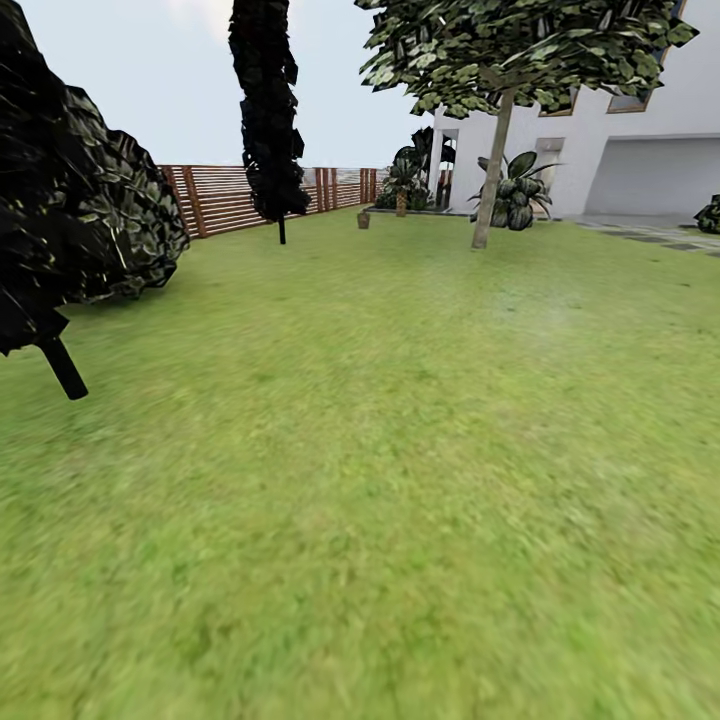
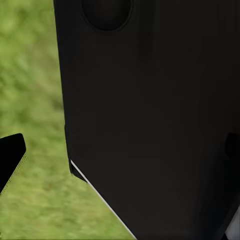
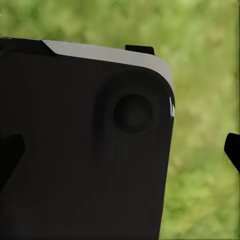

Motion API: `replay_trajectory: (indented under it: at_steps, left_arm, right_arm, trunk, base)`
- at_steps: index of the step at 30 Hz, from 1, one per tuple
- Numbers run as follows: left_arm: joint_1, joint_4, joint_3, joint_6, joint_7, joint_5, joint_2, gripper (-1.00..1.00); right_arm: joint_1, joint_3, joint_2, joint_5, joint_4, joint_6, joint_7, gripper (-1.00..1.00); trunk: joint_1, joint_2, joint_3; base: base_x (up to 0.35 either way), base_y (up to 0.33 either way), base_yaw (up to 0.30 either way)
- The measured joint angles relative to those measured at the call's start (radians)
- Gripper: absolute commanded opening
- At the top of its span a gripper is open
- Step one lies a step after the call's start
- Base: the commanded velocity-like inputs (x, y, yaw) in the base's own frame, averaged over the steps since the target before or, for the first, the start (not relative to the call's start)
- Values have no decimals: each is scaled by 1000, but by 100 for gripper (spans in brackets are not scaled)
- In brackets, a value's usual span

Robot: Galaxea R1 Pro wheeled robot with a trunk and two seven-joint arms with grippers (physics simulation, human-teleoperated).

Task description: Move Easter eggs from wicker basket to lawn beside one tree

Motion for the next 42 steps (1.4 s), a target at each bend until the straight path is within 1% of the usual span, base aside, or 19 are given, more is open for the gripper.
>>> replay_trajectory:
  at_steps: [42]
  left_arm:
    - [0,0,0,0,0,0,0,100]
  right_arm:
    - [0,0,1,-1,2,1,0,100]
  trunk:
    - [0,0,0]
  base:
    - [339,0,0]
